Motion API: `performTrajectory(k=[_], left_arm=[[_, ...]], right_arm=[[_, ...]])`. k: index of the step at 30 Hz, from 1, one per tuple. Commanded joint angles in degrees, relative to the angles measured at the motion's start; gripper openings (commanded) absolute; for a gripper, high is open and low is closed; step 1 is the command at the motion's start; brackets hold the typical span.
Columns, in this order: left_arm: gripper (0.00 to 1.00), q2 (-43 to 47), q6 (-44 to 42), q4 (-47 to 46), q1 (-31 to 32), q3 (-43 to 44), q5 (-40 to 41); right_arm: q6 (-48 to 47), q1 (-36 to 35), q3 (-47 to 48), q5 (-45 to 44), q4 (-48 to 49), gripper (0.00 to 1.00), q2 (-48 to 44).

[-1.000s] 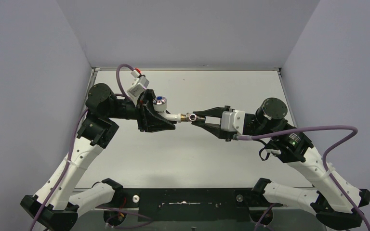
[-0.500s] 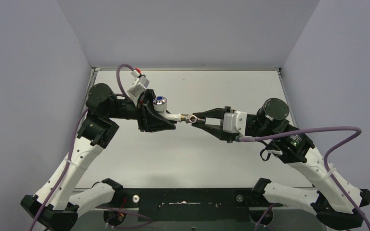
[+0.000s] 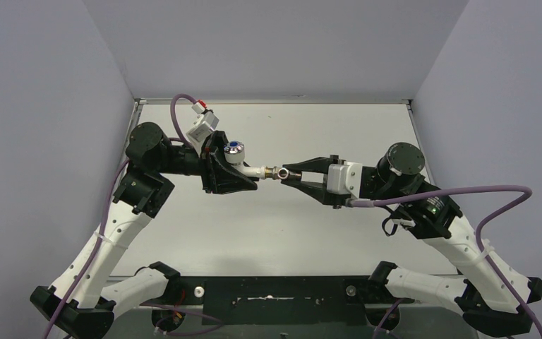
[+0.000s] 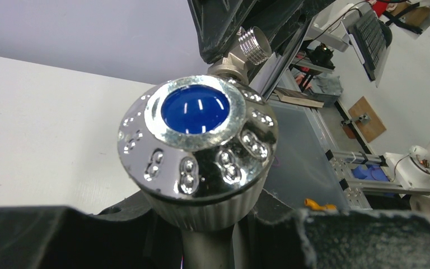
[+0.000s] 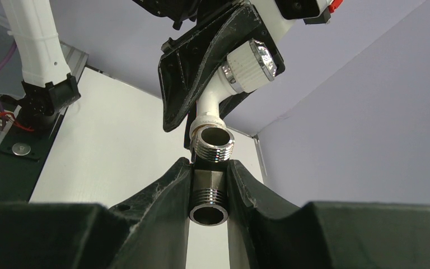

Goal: Install the water faucets
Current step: Install the water faucet onto the adaptor.

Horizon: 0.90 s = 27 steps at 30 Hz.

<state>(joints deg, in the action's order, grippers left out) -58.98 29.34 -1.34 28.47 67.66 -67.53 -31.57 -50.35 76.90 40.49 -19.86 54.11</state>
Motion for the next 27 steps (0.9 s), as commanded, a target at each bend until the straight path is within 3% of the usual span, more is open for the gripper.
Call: performTrajectory(k=[1, 27], left_arm=[[0.00, 0.33, -0.44, -1.15, 0.27, 3.07, -0.22], [0.00, 0.35, -0.19, -1.71, 0.36, 3.07, -0.32]], right_arm=[[-0.86, -0.46, 2.82, -0.41, 2.02, 0.00, 0.43], [-1.39, -0.56, 2.08, -0.26, -1.33, 0.00, 1.53]])
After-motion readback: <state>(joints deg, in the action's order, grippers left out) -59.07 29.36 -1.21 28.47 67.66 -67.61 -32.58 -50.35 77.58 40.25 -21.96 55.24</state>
